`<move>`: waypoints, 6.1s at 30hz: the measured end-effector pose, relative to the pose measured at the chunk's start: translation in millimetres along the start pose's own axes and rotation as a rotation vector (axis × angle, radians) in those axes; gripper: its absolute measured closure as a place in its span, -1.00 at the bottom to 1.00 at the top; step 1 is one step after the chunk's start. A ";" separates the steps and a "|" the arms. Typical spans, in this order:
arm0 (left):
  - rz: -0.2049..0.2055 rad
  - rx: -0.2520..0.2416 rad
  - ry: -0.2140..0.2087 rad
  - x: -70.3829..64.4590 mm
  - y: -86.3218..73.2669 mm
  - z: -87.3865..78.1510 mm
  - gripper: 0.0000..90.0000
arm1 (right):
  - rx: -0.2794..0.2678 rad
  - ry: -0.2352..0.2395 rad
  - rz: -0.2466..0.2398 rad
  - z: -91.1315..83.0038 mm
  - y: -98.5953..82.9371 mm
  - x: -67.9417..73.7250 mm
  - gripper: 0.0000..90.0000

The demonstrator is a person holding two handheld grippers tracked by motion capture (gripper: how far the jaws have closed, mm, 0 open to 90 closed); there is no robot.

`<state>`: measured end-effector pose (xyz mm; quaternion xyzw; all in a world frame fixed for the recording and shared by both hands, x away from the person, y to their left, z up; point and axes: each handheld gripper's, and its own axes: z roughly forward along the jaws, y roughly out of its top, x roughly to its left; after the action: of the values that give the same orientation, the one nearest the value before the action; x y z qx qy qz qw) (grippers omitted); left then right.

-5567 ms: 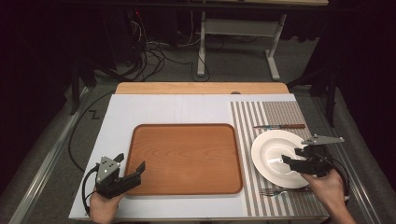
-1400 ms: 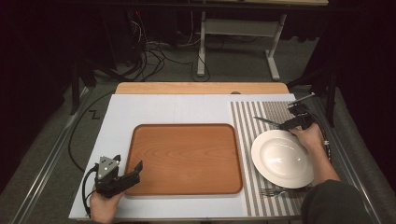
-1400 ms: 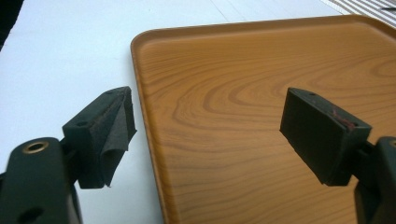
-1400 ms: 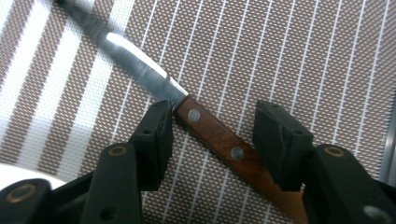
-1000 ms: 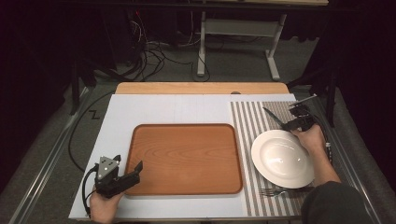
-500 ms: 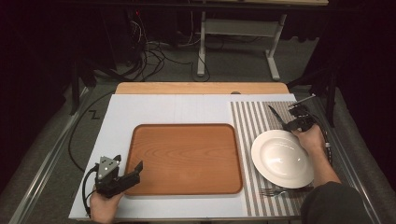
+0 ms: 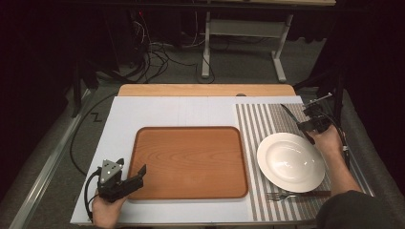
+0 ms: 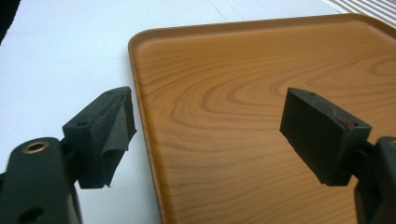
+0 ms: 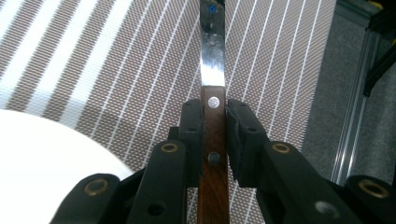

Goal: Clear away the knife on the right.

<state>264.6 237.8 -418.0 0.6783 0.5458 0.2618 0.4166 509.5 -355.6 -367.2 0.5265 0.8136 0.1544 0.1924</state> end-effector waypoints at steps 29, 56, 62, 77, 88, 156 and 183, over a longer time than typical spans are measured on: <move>0.019 -0.013 -0.018 -2.9 0.1 -4.1 -0.58 | -0.089 0.086 -0.075 -61.5 -18.3 41.6 0.73; 0.024 -0.014 -0.023 -3.6 0.0 -4.2 -0.58 | -0.123 0.198 -0.124 -79.1 -34.7 76.2 0.73; 0.022 -0.014 -0.024 -3.5 0.0 -4.6 -0.57 | -0.136 0.236 -0.127 -82.1 -39.7 84.3 0.73; 0.022 -0.017 -0.027 -3.6 0.0 -5.3 -0.57 | -0.147 0.270 -0.172 -85.1 -44.8 107.9 0.73; 0.023 -0.016 -0.028 -3.9 0.0 -5.3 -0.57 | -0.154 0.300 -0.187 -84.4 -51.1 119.9 0.73; 0.031 -0.009 -0.037 -4.7 -0.1 -5.1 -0.57 | -0.091 0.401 -0.374 -62.1 -38.1 216.1 0.73; 0.035 -0.009 -0.042 -5.4 0.0 -5.1 -0.57 | -0.050 0.403 -0.408 -42.9 -31.7 247.2 0.72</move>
<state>259.0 234.1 -414.8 0.6910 0.5238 0.2573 0.4265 372.0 -143.8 -381.1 0.3057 0.9205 0.2342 0.0667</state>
